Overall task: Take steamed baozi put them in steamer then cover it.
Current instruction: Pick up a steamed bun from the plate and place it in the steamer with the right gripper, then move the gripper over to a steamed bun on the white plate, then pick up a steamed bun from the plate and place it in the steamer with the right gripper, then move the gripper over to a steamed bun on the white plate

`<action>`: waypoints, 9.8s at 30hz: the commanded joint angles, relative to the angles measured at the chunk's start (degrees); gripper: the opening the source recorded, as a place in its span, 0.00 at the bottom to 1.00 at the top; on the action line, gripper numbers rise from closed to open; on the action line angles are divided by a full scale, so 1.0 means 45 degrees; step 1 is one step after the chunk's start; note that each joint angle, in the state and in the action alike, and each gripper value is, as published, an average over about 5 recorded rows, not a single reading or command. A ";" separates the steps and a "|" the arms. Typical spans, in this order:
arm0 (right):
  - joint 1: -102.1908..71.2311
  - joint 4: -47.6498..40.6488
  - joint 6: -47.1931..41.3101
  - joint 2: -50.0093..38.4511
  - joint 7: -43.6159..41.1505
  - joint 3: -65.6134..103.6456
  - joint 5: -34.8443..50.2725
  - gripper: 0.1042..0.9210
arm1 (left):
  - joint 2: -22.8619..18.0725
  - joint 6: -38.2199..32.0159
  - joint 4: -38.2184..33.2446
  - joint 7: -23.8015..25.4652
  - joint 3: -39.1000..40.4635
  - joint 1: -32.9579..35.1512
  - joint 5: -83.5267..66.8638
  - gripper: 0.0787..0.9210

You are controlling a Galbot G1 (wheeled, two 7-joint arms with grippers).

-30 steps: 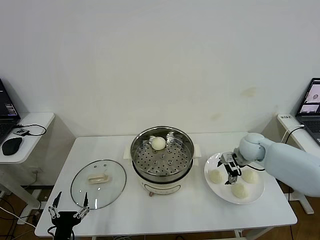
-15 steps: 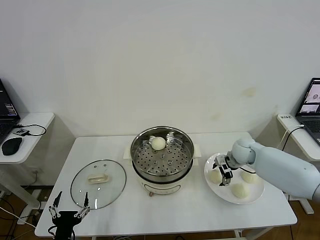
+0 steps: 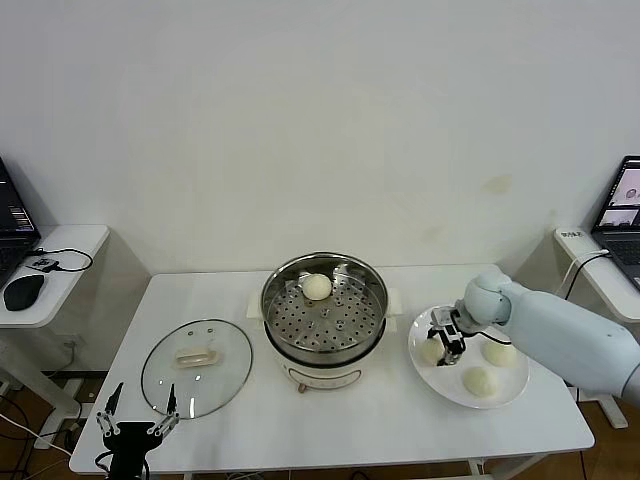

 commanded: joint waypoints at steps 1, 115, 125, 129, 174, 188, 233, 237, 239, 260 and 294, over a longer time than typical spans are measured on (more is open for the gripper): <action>0.2110 0.1406 -0.0242 -0.1212 -0.0578 -0.0767 0.0961 0.67 | 0.0024 0.0004 -0.0045 -0.0002 0.0041 -0.0034 -0.0009 0.88; -0.2131 0.2535 0.0562 -0.3530 -0.1136 0.1410 -0.1590 0.88 | -0.0102 0.0032 0.0151 -0.0019 0.0080 0.0088 0.0693 0.88; -0.2458 0.1945 0.0423 -0.2944 -0.0931 0.1635 -0.1657 0.88 | -0.0122 0.0033 0.0185 -0.0014 0.0050 0.0043 0.0688 0.88; -0.2510 0.1692 0.0384 -0.2699 -0.0814 0.1732 -0.1697 0.86 | -0.0137 0.0037 0.0202 -0.0012 0.0060 0.0001 0.0689 0.88; 0.8101 0.2200 -0.0564 0.2920 -0.1109 -0.2677 0.4180 0.67 | 0.0097 0.0000 0.0161 -0.0033 -0.0167 -0.0033 0.0322 0.88; 0.6383 0.0894 0.3978 0.5847 -0.0886 -0.4300 0.2260 0.67 | 0.0016 -0.0026 0.0132 -0.0096 -0.0467 0.0058 0.0107 0.88; 0.7225 0.1436 0.3424 0.3009 -0.1226 -0.3124 0.1635 0.88 | -0.0024 -0.0039 0.0161 -0.0158 -0.0481 -0.0188 0.0018 0.88; 0.7363 0.2382 0.1310 0.1230 -0.1160 -0.3022 0.2217 0.88 | 0.0056 -0.0007 0.0152 -0.0128 -0.0429 -0.0266 0.0015 0.88; 0.7230 0.2969 0.0396 0.0114 -0.1043 -0.2947 0.2421 0.88 | 0.0095 0.0014 0.0152 -0.0111 -0.0371 -0.0332 0.0026 0.88; -0.0362 0.2834 0.0881 -0.4592 -0.0826 0.1878 -0.1098 0.88 | 0.0275 0.0030 0.0312 -0.0081 0.0086 -0.0374 0.0300 0.88; -0.2950 -0.1860 0.1628 -0.1422 -0.0407 0.4486 -0.4011 0.88 | 0.0159 0.0080 0.0362 -0.0053 -0.0153 -0.0302 0.0307 0.88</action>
